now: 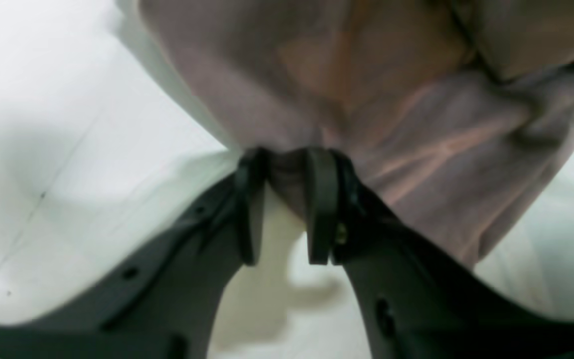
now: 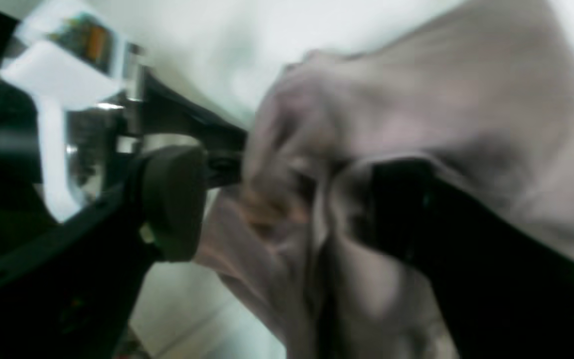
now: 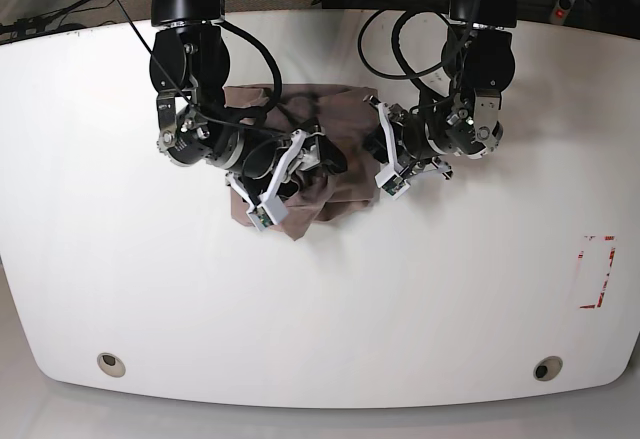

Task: Fold the T-shirt properly
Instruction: 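Push the bundle's ends together with both grippers, compacting it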

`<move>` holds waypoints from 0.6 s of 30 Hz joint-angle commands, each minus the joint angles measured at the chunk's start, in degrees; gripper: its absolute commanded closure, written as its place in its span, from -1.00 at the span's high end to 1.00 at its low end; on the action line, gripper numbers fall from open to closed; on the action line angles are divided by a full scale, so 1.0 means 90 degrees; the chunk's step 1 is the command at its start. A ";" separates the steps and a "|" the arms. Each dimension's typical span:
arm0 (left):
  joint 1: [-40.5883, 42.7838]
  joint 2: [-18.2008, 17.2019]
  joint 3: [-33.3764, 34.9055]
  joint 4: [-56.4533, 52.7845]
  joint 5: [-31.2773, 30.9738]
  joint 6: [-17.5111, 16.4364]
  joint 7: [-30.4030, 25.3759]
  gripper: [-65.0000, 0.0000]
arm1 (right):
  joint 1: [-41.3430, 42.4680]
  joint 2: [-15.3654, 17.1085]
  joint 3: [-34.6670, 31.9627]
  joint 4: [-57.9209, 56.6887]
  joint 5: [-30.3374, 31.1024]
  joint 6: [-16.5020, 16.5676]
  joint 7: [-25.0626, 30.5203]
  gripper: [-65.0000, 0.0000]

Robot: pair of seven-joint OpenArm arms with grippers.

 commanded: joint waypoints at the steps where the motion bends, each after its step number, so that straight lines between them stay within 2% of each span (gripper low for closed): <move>1: -0.0022 -0.0006 0.0008 0.0017 0.0201 -0.0030 0.0301 -0.62 | 0.0130 0.0047 -0.0299 0.0563 0.0017 -0.0078 0.0163 0.50; 5: -0.0031 -0.0006 -0.0002 0.0036 0.0201 -0.0040 0.0301 -0.62 | -0.0007 0.0204 -0.0299 0.0827 -0.0022 -0.0078 0.0163 0.50; 8: -0.0031 -0.0006 -0.0021 0.0036 0.0201 -0.0040 0.0292 -0.62 | -0.0075 0.0516 -0.0290 0.1139 -0.0012 -0.0019 0.0193 0.50; 11: -0.0031 -0.0006 -0.0021 0.0036 0.0191 -0.0040 0.0292 -0.62 | -0.0163 0.0604 -0.0251 0.1345 -0.0012 0.0284 0.0193 0.50; 13: -0.0041 -0.0006 -0.0021 0.0056 0.0172 -0.0050 0.0292 -0.62 | -0.0280 0.0731 0.0091 0.1364 -0.0012 0.0459 0.0193 0.50; 18: -0.0051 -0.0016 -0.0197 0.0671 -0.0366 -0.0050 0.0301 -0.62 | -0.0534 0.0731 0.0717 0.1296 -0.0042 0.1016 0.0193 0.50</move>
